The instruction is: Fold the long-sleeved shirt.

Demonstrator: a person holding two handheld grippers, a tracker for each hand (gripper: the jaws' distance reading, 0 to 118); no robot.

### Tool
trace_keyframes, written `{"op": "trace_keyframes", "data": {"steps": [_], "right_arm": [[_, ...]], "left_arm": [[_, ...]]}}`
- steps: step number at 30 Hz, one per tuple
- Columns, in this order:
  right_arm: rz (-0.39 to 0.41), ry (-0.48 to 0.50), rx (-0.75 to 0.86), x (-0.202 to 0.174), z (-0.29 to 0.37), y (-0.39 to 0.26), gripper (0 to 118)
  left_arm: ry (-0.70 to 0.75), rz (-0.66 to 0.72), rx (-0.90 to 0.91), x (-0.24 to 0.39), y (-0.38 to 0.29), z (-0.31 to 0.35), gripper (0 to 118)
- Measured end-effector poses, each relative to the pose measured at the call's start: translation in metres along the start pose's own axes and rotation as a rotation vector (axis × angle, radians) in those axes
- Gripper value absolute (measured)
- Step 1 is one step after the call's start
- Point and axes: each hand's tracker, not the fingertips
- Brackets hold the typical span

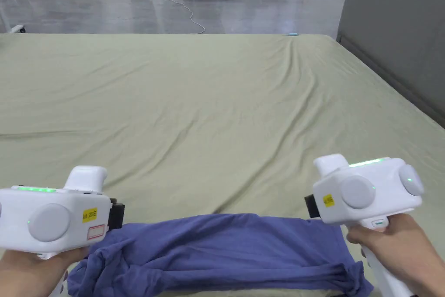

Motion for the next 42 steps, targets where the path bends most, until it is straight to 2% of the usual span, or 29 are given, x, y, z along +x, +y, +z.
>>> {"op": "trace_keyframes", "data": {"steps": [5, 8, 9, 10, 11, 12, 13, 18, 22, 23, 26, 29, 33, 35, 38, 39, 40, 41, 42], "right_arm": [[0.025, -0.007, 0.021, -0.014, 0.0, 0.016, 0], [0.028, -0.016, 0.043, -0.015, 0.006, 0.015, 0], [0.029, 0.008, 0.055, -0.015, 0.01, 0.013, 0], [0.028, 0.059, 0.069, -0.016, 0.012, 0.01, 0], [0.033, 0.104, 0.074, -0.019, 0.012, 0.009, 0], [0.032, 0.139, 0.079, -0.021, 0.013, 0.007, 0], [0.023, 0.157, 0.081, -0.023, 0.015, 0.003, 0], [-0.004, 0.187, 0.08, -0.032, 0.015, -0.008, 0], [0.007, 0.205, 0.079, -0.04, 0.015, -0.01, 0], [0.015, 0.196, 0.077, -0.042, 0.013, -0.009, 0], [0.01, 0.209, 0.075, -0.041, 0.01, -0.008, 0], [-0.015, 0.205, 0.067, -0.04, 0.006, -0.008, 0], [-0.055, 0.212, 0.055, -0.037, 0.006, -0.01, 0], [-0.072, 0.256, 0.046, -0.035, 0.004, -0.009, 0], [-0.072, 0.257, 0.041, -0.036, 0.005, -0.01, 0], [-0.069, 0.253, 0.042, -0.037, 0.006, -0.01, 0], [-0.068, 0.25, 0.04, -0.037, 0.006, -0.01, 0], [-0.069, 0.25, 0.039, -0.037, 0.006, -0.01, 0], [-0.07, 0.253, 0.036, -0.037, 0.006, -0.011, 0]], "left_arm": [[-0.038, 0.025, -0.006, -0.002, 0.003, -0.004, 0], [-0.188, 0.161, 0.02, -0.026, 0.003, 0.004, 0], [-0.256, 0.225, 0.024, -0.037, 0.001, 0.005, 12], [-0.31, 0.278, 0.023, -0.049, -0.002, 0.007, 41], [-0.356, 0.313, 0.021, -0.061, -0.006, 0.007, 81], [-0.388, 0.353, 0.011, -0.07, -0.011, 0.008, 116], [-0.406, 0.381, -0.003, -0.081, -0.018, 0.004, 118], [-0.373, 0.567, -0.045, -0.131, -0.054, -0.008, 118], [-0.484, 0.676, -0.126, -0.155, -0.085, -0.034, 118], [-0.517, 0.683, -0.145, -0.158, -0.091, -0.041, 118], [-0.494, 0.665, -0.183, -0.15, -0.099, -0.063, 118], [-0.557, 0.647, -0.118, -0.143, -0.099, -0.073, 118], [-0.753, 0.79, -0.144, -0.137, -0.097, -0.097, 118], [-0.788, 0.762, -0.141, -0.124, -0.092, -0.109, 118], [-0.763, 0.698, -0.14, -0.109, -0.083, -0.117, 118], [-0.759, 0.691, -0.134, -0.107, -0.083, -0.117, 114], [-0.757, 0.656, -0.124, -0.108, -0.082, -0.113, 90], [-0.694, 0.589, -0.114, -0.107, -0.081, -0.107, 35], [-0.588, 0.51, -0.099, -0.107, -0.08, -0.1, 24]]}}
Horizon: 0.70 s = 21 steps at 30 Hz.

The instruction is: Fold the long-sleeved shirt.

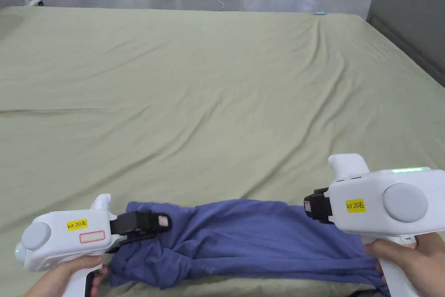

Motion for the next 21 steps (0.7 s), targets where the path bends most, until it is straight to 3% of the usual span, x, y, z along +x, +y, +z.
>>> {"op": "trace_keyframes", "data": {"steps": [11, 21], "right_arm": [[-0.002, 0.013, -0.015, -0.003, -0.003, 0.0, 0], [0.029, 0.029, 0.003, -0.014, -0.006, 0.009, 0]], "left_arm": [[0.027, -0.01, 0.073, -0.011, 0.017, 0.054, 24], [0.31, 0.074, 0.244, -0.057, 0.023, 0.18, 24]]}}
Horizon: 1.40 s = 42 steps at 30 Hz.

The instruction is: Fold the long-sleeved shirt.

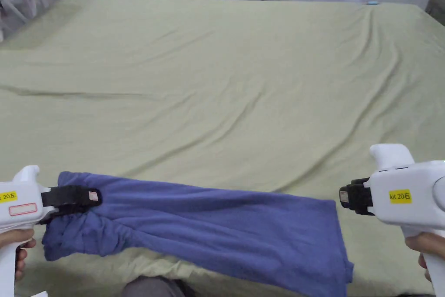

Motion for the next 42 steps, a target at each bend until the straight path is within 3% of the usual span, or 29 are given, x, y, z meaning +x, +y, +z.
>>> {"op": "trace_keyframes", "data": {"steps": [5, 11, 14, 17, 19, 23, 28, 29, 33, 34, 37, 41, 42], "right_arm": [[0.01, 0.014, 0.0, -0.006, -0.001, 0.001, 0], [0.012, 0.003, 0.004, -0.001, 0.003, -0.001, 0], [0.006, -0.011, 0.01, 0.002, 0.007, -0.005, 0], [-0.007, -0.013, 0.016, 0.01, 0.012, -0.01, 0], [-0.013, -0.019, 0.021, 0.015, 0.017, -0.014, 0], [-0.036, -0.047, 0.029, 0.028, 0.025, -0.021, 0], [-0.088, -0.071, 0.041, 0.049, 0.034, -0.03, 0], [-0.096, -0.077, 0.041, 0.052, 0.035, -0.031, 0], [-0.124, -0.085, 0.04, 0.061, 0.035, -0.036, 0], [-0.13, -0.085, 0.038, 0.063, 0.034, -0.037, 0], [-0.144, -0.081, 0.036, 0.062, 0.031, -0.038, 0], [-0.144, -0.073, 0.036, 0.059, 0.032, -0.039, 0], [-0.142, -0.069, 0.038, 0.059, 0.032, -0.039, 0]], "left_arm": [[-0.055, -0.013, -0.02, 0.008, -0.002, 0.009, 24], [-0.191, -0.059, -0.055, 0.087, -0.013, 0.005, 24], [-0.135, -0.078, -0.141, 0.139, -0.026, -0.018, 24], [0.051, -0.149, -0.174, 0.184, -0.043, -0.061, 24], [0.019, -0.219, -0.204, 0.207, -0.056, -0.092, 24], [-0.032, -0.19, -0.273, 0.237, -0.073, -0.146, 24], [0.061, -0.284, -0.318, 0.276, -0.1, -0.193, 25], [0.057, -0.289, -0.331, 0.282, -0.105, -0.195, 29], [-0.115, -0.198, -0.32, 0.289, -0.113, -0.194, 96], [-0.163, -0.161, -0.326, 0.291, -0.113, -0.193, 101], [-0.279, -0.061, -0.344, 0.29, -0.11, -0.193, 101], [-0.221, -0.084, -0.275, 0.285, -0.097, -0.173, 100], [-0.211, -0.118, -0.238, 0.283, -0.095, -0.163, 85]]}}
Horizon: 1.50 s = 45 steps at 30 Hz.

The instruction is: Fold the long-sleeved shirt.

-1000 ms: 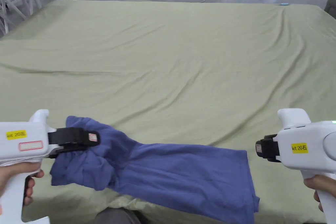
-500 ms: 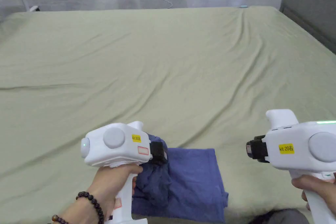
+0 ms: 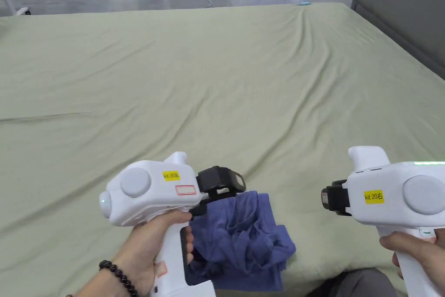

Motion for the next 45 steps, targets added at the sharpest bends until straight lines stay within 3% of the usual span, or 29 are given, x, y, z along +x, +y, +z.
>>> {"op": "trace_keyframes", "data": {"steps": [3, 4, 5, 10, 16, 24, 28, 30, 32, 35, 40, 44, 45], "right_arm": [[0.001, 0.007, 0.005, -0.002, 0.0, 0.001, 0], [0.001, 0.007, 0.008, -0.004, 0.0, 0.001, 0], [0.001, 0.008, 0.01, -0.005, -0.001, 0.002, 0], [-0.004, 0.014, 0.011, -0.008, -0.004, 0.001, 0], [0.002, -0.034, 0.014, -0.006, -0.001, -0.007, 0], [-0.028, -0.029, -0.003, -0.002, -0.005, -0.011, 0], [-0.139, 0.113, 0.039, -0.002, -0.01, -0.011, 0], [-0.166, 0.199, 0.047, -0.008, -0.016, -0.008, 0], [-0.163, 0.222, 0.021, -0.021, -0.027, -0.003, 0], [-0.132, 0.289, -0.036, -0.049, -0.049, 0.002, 0], [-0.22, 0.474, -0.14, -0.067, -0.101, 0.001, 0], [-0.292, 0.433, -0.205, -0.053, -0.129, -0.009, 0], [-0.307, 0.416, -0.235, -0.046, -0.136, -0.014, 0]], "left_arm": [[0.12, -0.189, 0.073, 0.005, -0.009, 0.023, 56], [0.221, -0.28, 0.103, 0.01, -0.018, 0.022, 15], [0.289, -0.335, 0.125, 0.013, -0.027, 0.021, 0], [0.375, -0.497, 0.066, 0.019, -0.071, -0.029, 0], [0.384, -0.544, 0.102, 0.036, -0.107, -0.091, 0], [0.327, -0.573, 0.108, 0.064, -0.122, -0.104, 0], [0.124, -0.443, 0.066, 0.064, -0.098, -0.075, 0], [0.116, -0.448, 0.125, 0.066, -0.086, -0.05, 0], [0.13, -0.443, 0.175, 0.06, -0.069, -0.022, 0], [0.117, -0.319, 0.222, 0.035, -0.041, 0.019, 0], [0.129, -0.214, 0.238, -0.022, -0.014, 0.063, 0], [0.093, -0.089, 0.223, -0.067, -0.01, 0.076, 0], [0.079, -0.052, 0.207, -0.079, -0.008, 0.077, 10]]}}
